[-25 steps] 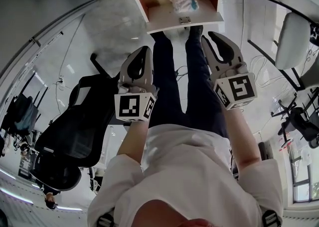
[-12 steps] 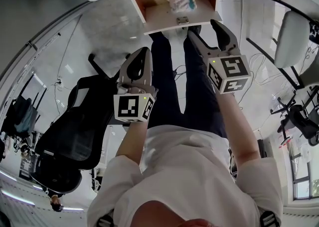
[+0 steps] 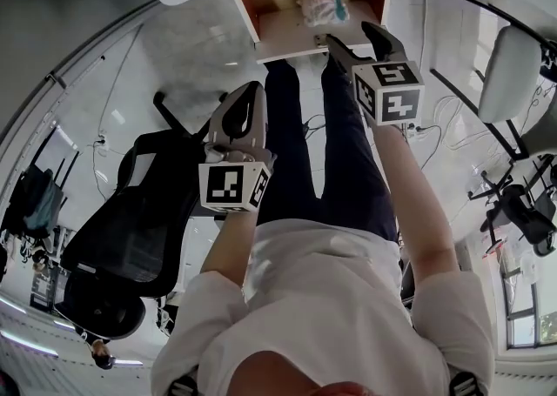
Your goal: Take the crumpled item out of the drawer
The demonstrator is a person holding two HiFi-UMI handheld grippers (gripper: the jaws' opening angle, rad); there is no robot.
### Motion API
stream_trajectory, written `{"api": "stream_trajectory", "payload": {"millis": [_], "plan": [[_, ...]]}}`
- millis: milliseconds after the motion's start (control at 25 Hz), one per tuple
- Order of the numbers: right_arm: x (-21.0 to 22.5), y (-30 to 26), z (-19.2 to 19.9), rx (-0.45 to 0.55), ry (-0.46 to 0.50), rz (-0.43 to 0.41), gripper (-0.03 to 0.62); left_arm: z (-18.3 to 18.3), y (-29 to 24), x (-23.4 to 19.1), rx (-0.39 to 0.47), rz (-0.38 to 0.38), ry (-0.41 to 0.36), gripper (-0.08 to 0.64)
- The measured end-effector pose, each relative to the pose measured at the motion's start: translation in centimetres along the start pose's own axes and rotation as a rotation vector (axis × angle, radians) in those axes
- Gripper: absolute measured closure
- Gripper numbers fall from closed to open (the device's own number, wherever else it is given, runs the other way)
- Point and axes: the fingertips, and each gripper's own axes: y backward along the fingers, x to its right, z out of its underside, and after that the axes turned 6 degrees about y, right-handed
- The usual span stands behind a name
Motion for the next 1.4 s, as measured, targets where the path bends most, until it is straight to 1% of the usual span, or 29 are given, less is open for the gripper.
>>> {"api": "stream_trajectory", "payload": {"millis": [240,360,560,760,1080,1320,1360,1400], "plan": [[1.4,-3.3,1.0,-0.113,0.044,0.008,0.304,-0.3,-0.4,-0.6,-0.011,0.012,0.008,0.552],[1.8,-4.7,1.4,-0.17,0.055,-0.006,0.304,-0.4,-0.6,-0.8,-0.019,0.013,0.013,0.552],[2.1,-6.4,1.9,-0.266,0.064,-0.03,0.304,-1.0,-1.0,-1.4,-0.017,0.014,0.019,0.552],[2.8,-7.8,3.0,-0.37,0.047,-0.041,0.304,-1.5,-1.7,-1.8,-0.025,0.023,0.029,0.552],[3.0,-9.4,4.5,-0.482,0.021,-0.083,0.304,-2.3,-2.4,-2.6,-0.021,0.026,0.044,0.552],[3.0,-10.0,4.8,-0.515,0.017,-0.099,0.305,-2.5,-2.8,-2.7,-0.024,0.028,0.052,0.552],[3.0,-10.1,4.8,-0.519,0.018,-0.101,0.309,-2.5,-2.9,-2.7,-0.023,0.029,0.055,0.552],[3.0,-10.1,4.7,-0.521,0.021,-0.098,0.335,-2.4,-2.9,-2.7,-0.024,0.029,0.057,0.552]]}}
